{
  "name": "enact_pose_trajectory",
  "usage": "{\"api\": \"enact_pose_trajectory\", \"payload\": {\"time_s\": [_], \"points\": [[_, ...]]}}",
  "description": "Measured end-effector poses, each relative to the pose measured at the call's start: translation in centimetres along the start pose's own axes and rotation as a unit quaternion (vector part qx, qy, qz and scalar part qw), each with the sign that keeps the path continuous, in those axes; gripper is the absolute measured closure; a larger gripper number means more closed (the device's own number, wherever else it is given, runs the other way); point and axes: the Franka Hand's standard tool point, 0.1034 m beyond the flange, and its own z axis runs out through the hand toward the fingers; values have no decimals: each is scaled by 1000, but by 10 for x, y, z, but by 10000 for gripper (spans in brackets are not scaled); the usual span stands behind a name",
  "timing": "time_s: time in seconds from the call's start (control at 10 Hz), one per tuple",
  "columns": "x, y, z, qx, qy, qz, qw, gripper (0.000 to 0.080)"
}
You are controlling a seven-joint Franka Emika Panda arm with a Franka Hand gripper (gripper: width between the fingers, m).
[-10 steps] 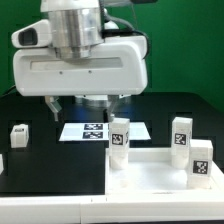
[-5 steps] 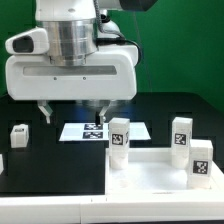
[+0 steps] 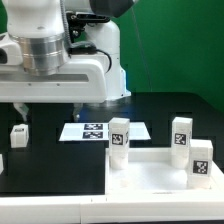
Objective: Assemble square table
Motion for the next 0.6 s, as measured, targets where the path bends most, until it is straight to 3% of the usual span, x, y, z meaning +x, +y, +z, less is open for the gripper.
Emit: {"api": "enact_pose_trajectory", "payload": {"time_s": [0.3,0.4,0.5,0.6], "points": [[-2,6,8,5,-90,-17,996,151],[-13,22,20,-7,-127,-33,991,151],[-23,39,29,-43,-171,-41,983,151],[-24,43,37,-66,-182,-45,980,151]]}}
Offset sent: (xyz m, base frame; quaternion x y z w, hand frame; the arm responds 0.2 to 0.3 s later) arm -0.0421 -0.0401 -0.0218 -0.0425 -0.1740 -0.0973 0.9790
